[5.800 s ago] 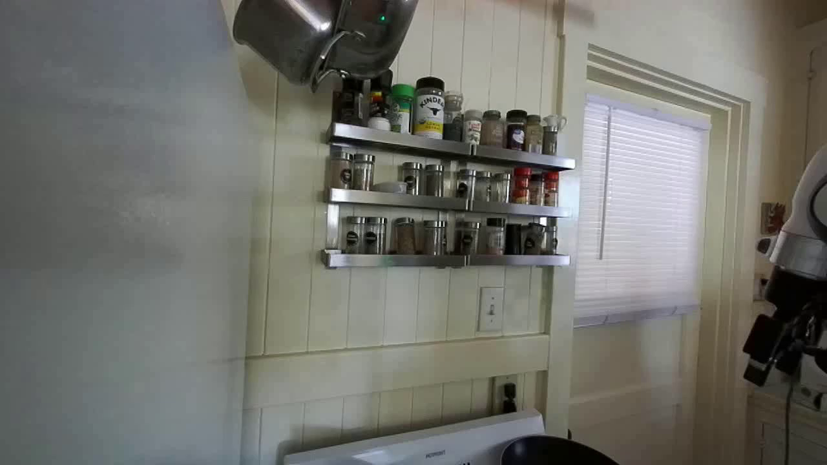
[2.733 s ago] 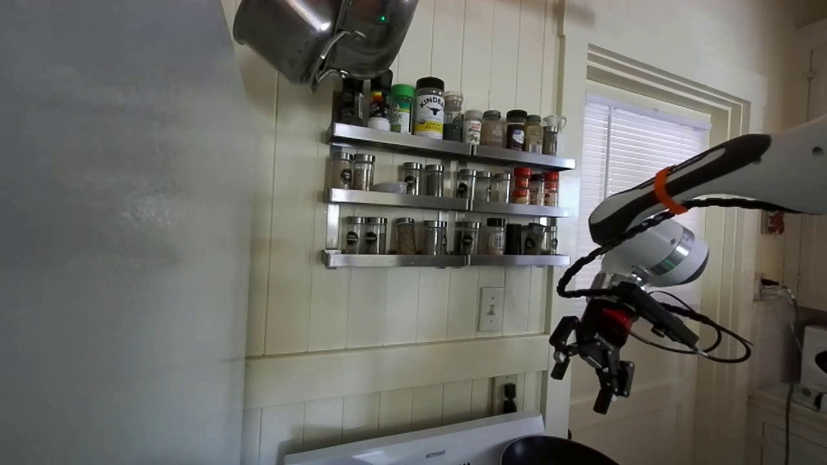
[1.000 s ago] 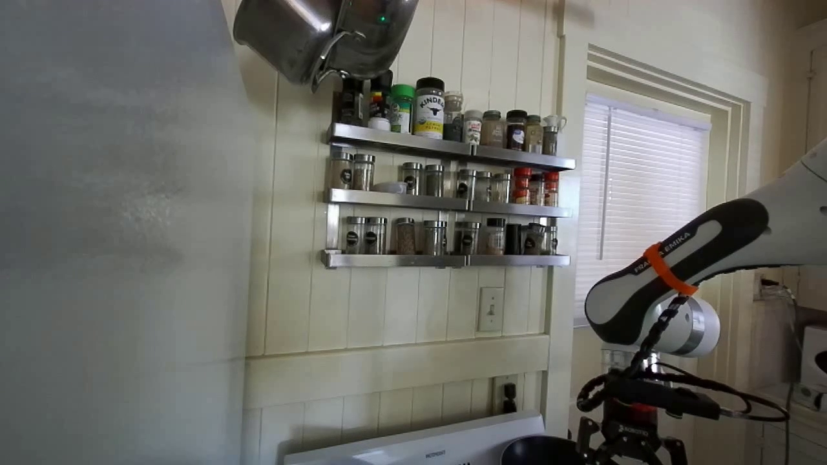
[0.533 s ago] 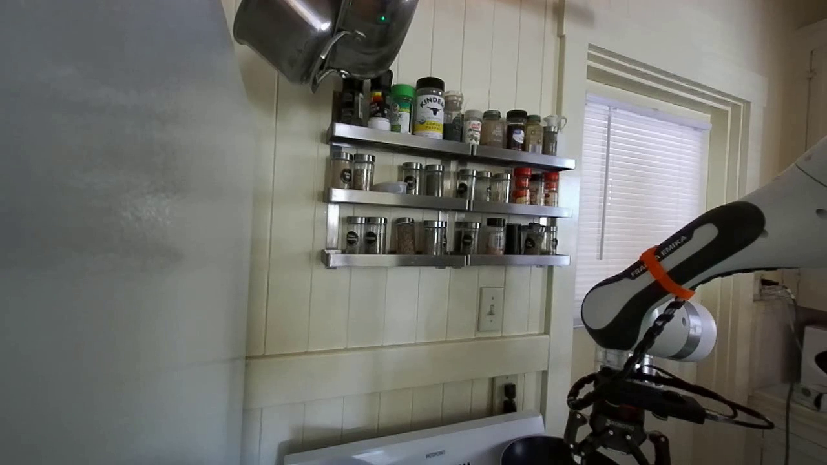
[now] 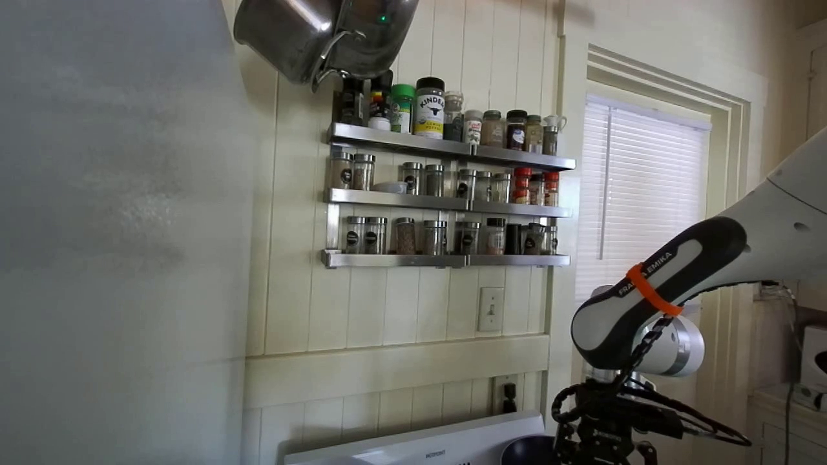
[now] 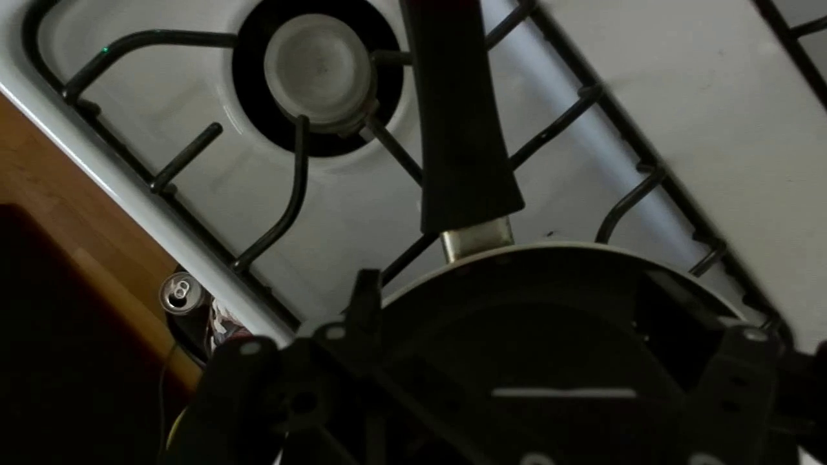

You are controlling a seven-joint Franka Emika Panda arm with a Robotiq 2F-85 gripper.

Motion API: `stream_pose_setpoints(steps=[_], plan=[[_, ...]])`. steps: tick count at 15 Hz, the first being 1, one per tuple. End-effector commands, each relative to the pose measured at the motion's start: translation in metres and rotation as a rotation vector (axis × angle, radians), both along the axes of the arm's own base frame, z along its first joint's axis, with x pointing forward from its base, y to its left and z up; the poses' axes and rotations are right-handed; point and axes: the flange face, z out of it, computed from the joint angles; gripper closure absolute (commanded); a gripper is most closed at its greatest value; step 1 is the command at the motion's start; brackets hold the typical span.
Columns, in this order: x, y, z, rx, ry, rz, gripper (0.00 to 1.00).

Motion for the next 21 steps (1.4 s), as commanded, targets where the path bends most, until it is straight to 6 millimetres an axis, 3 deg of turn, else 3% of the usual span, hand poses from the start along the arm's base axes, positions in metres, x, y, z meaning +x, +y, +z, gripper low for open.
stream_pose_setpoints(steps=[1,8,9,13,21], plan=[[-0.006,0.001,-0.011,-0.002,0.013,0.067,0.00],[-0.014,0.036,-0.033,0.083,0.064,0.087,0.00],[-0.013,0.035,-0.026,0.108,0.059,0.100,0.00],[-0.007,0.037,-0.027,0.067,0.035,0.088,0.00],[-0.005,0.041,-0.065,-0.026,0.055,0.202,0.00]])
